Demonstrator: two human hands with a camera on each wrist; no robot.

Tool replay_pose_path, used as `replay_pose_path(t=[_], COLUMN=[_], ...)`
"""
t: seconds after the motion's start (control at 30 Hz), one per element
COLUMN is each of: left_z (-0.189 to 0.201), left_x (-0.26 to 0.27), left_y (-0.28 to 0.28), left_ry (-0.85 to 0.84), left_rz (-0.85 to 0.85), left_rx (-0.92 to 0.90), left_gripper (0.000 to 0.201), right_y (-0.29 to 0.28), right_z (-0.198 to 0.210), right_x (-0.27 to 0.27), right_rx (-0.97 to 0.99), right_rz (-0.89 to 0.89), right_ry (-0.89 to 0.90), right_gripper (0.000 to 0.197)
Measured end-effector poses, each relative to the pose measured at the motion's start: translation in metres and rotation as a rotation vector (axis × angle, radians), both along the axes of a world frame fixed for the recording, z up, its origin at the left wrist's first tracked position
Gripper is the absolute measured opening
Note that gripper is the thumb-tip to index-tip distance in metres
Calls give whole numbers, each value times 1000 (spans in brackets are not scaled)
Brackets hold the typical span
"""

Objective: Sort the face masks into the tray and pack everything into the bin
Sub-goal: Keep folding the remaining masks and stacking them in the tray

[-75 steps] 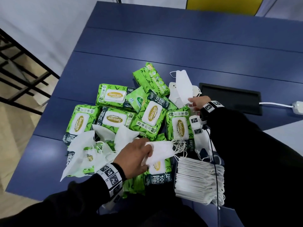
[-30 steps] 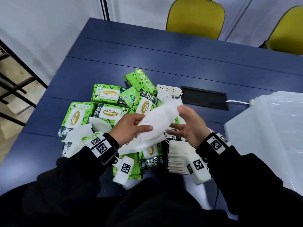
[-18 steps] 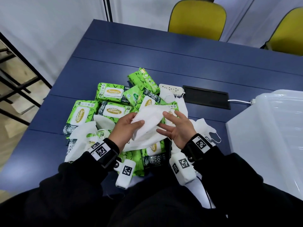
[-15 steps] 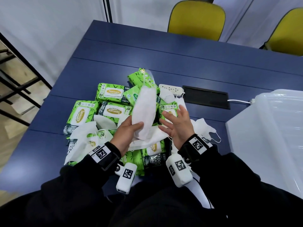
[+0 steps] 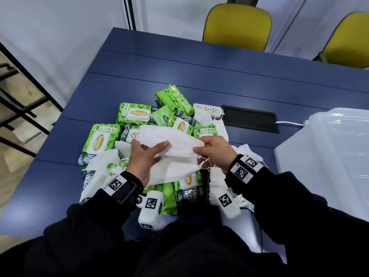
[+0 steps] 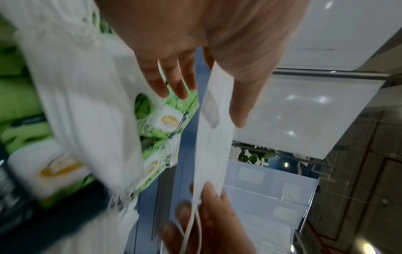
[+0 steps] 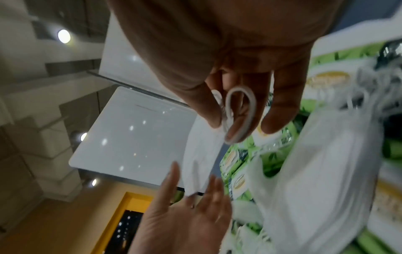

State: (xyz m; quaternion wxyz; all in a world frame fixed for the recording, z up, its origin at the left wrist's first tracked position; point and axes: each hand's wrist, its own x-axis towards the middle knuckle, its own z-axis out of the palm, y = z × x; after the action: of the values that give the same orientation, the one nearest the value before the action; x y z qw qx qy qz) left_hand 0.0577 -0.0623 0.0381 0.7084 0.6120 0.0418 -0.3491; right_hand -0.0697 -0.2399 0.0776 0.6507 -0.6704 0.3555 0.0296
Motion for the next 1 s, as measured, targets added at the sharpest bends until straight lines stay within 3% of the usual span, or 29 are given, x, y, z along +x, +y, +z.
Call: replay_pose_path(t=[0.1, 0.17, 0.2, 0.23, 0.3, 0.37, 0.43, 0.6, 0.7, 0.73, 0.83, 0.93, 1.0], left_z=[5, 12, 14, 15, 18, 13, 10, 2, -7, -8, -4, 10, 11], left_x=[21, 25, 28, 31, 36, 45, 53, 63, 69, 68, 57, 34, 23], left_y=[9, 11, 10, 9, 5, 5, 11, 43, 55, 57, 50, 24, 4], left_ry=[-406, -888, -1046, -1095, -892, -651, -618, -741, -720, -702, -919, -1207, -1209], left_rz=[103, 51, 26, 10, 18, 51, 17, 27, -228, -349, -559, -699, -811], left_rx=[226, 370, 395, 380, 293, 253, 351, 585, 697, 719, 648, 497, 504], left_gripper=[103, 93, 80, 62, 31, 34, 33, 32, 24, 34, 75, 79, 73], right_y=[-17, -24, -27, -29, -35, -39, -42, -52, -54, -53, -49, -42, -39], right_z=[4, 6, 7, 8, 8, 8, 5, -4, -8, -9, -11, -10, -11], right_x=[-1, 3, 6, 9, 15, 18, 19, 16, 14, 15, 18, 25, 29], right_rx=[-124, -206, -254, -307, -416, -493, -518, -450, -414, -415, -464, -485, -461], right_rz=[127, 200, 226, 241, 251, 268, 290, 262, 285, 313, 432, 557, 630], right_ry=[61, 104, 121, 135, 162, 190, 221, 266, 284, 288, 324, 336, 327], right_gripper=[9, 12, 12, 12, 11, 12, 13, 12, 13, 13, 9, 12, 11])
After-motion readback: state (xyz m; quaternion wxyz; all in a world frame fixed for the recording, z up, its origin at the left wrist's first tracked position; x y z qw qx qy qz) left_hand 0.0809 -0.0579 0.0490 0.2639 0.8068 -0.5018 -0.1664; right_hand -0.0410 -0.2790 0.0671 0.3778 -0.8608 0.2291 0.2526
